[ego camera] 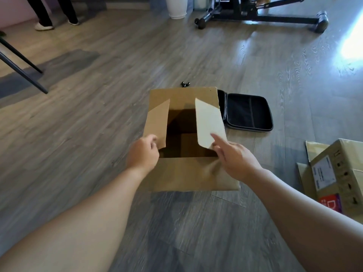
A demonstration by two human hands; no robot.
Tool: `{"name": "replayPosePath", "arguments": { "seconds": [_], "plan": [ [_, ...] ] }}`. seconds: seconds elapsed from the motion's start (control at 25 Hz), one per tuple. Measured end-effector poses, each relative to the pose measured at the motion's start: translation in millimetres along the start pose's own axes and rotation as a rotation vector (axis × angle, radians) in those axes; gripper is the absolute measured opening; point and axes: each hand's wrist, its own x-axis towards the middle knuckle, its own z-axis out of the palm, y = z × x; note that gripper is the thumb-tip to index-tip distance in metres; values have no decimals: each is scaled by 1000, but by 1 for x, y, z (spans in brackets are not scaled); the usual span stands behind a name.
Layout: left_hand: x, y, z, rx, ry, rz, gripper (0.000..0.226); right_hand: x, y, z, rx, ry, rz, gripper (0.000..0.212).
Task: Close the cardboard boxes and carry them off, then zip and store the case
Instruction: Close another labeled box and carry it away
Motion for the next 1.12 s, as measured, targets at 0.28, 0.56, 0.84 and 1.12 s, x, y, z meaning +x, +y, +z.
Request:
{"name": "replayPosePath", "arguments": {
  "seconds": [0.28,0.56,0.84,1.12],
  "plan": [
    [4,-30,-9,252,-361,-174,70,-19,51,5,-97,-257,29,73],
    [18,-25,-25,-96,-266,-428,49,-26,49,-7,412,37,308,42],
    [24,-19,-25,-485,-166,-762,28,-16,47,-10,534,114,538,28],
    [18,-20,-9,-315,-133,-619,19,-8,37,-1,258,214,547,36]
  ]
}}
